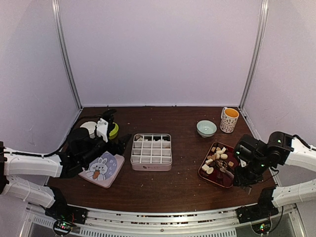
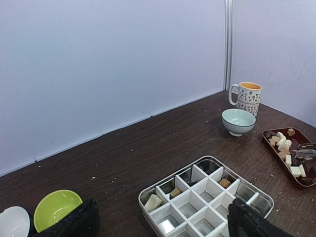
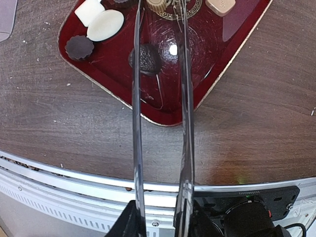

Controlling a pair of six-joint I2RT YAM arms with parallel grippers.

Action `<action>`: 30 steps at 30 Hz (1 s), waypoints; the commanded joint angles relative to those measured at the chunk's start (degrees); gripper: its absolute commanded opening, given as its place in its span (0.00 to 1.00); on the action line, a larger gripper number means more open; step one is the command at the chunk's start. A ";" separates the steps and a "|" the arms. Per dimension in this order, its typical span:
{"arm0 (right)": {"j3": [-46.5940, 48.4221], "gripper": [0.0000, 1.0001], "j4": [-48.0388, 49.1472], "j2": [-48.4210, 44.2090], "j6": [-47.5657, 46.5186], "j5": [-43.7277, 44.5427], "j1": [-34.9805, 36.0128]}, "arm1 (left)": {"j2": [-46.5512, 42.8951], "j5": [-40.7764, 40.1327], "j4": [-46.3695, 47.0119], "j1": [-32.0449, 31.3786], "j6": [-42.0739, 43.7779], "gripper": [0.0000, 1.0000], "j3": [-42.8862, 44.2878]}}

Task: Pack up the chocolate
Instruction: Pick up the fake chocolate from the plate.

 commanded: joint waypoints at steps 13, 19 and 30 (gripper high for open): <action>0.67 0.28 2.06 2.11 -2.66 2.24 -1.20 | 0.76 1.05 0.68 -0.08 0.76 0.92 1.94; 1.12 0.25 1.94 1.86 -2.45 1.81 -1.23 | 0.69 1.05 0.52 -0.12 0.81 0.92 1.94; 6.88 0.22 -2.37 0.20 -1.79 4.16 -1.21 | 0.91 1.20 0.41 -0.10 0.83 0.92 2.11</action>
